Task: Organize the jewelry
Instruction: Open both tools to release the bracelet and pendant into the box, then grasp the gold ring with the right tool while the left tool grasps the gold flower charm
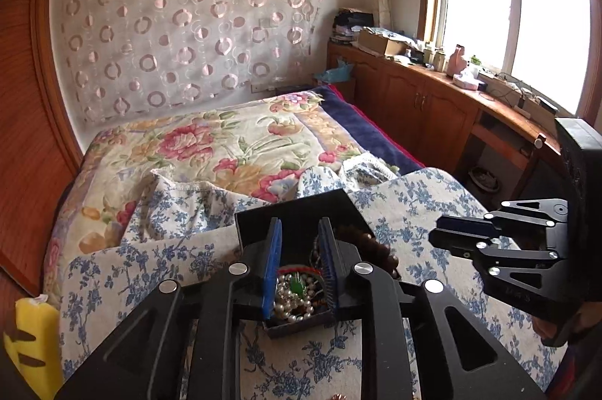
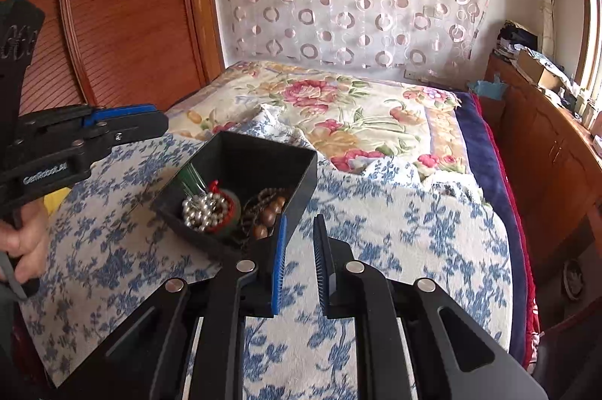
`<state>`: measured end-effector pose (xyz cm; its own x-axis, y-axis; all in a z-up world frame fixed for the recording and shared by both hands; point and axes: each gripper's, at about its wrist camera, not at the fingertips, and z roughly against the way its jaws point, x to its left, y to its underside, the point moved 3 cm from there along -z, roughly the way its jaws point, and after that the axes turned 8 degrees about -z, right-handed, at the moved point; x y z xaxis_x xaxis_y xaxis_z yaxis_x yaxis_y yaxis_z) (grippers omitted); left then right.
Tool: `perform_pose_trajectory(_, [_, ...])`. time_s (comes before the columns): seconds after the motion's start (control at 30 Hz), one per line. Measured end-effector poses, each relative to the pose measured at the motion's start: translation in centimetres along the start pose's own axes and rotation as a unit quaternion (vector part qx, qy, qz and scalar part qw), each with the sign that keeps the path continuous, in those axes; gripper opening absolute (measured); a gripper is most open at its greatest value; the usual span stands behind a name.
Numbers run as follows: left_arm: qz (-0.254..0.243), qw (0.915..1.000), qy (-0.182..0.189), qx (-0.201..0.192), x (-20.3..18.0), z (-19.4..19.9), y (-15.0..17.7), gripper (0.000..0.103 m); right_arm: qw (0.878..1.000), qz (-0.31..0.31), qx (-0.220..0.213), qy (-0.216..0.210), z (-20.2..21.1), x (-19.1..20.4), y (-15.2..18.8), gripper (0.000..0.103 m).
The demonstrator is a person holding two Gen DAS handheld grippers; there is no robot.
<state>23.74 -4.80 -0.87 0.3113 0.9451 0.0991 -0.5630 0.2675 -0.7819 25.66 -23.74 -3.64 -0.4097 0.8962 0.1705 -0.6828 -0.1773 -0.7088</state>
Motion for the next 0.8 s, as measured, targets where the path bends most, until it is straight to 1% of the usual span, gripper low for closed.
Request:
perform_pose_trajectory(0.03, [-0.001, 1.0, -0.001, 0.001, -0.1, 0.1, 0.2, 0.025, 1.0, 0.0, -0.001, -0.004, 0.4, 0.2, 0.5, 0.016])
perform_pose_trajectory(0.1, [-0.004, 1.0, -0.001, 0.001, -0.4, 0.6, 1.1, 0.032, 1.0, 0.003, -0.002, -0.01, 1.0, 0.5, 1.4, 0.016])
perform_pose_trajectory(0.27, [-0.015, 0.9998, 0.004, 0.01, -1.1, 1.5, 4.0, 0.035, 0.999, 0.018, 0.009, -0.03, 2.0, 2.2, 5.0, 0.018])
perform_pose_trajectory(0.33, [-0.018, 0.9997, 0.005, 0.015, -1.5, 1.8, 5.2, 0.04, 0.999, 0.022, 0.015, -0.041, 2.0, 3.0, 6.5, 0.034])
perform_pose_trajectory(0.37, [-0.018, 0.9997, 0.006, 0.016, -1.7, 1.9, 5.8, 0.042, 0.999, 0.024, 0.018, -0.041, 1.9, 3.3, 7.1, 0.037])
perform_pose_trajectory(0.43, [-0.016, 0.9996, 0.011, 0.023, -1.8, 2.0, 7.0, 0.048, 0.998, 0.034, 0.026, -0.043, 1.8, 4.2, 8.4, 0.037])
perform_pose_trajectory(0.57, [-0.003, 0.9993, 0.008, 0.036, -1.7, 2.0, 9.3, 0.055, 0.996, 0.043, 0.04, -0.061, 1.9, 5.7, 10.2, 0.037])
perform_pose_trajectory(0.63, [0.003, 0.9989, 0.013, 0.044, -1.6, 1.9, 10.3, 0.062, 0.995, 0.049, 0.048, -0.068, 1.8, 6.4, 10.8, 0.037])
perform_pose_trajectory(0.67, [0.005, 0.9987, 0.015, 0.049, -1.6, 1.7, 10.9, 0.064, 0.995, 0.051, 0.052, -0.07, 1.6, 6.7, 11.1, 0.037])
perform_pose_trajectory(0.73, [0.006, 0.998, 0.019, 0.06, -1.4, 1.3, 11.7, 0.072, 0.994, 0.059, 0.063, -0.071, 1.3, 7.2, 11.7, 0.037])
perform_pose_trajectory(0.8, [0.007, 0.9974, 0.021, 0.068, -1.3, 1.0, 12.5, 0.074, 0.992, 0.07, 0.074, -0.069, 0.8, 7.8, 12.3, 0.037])
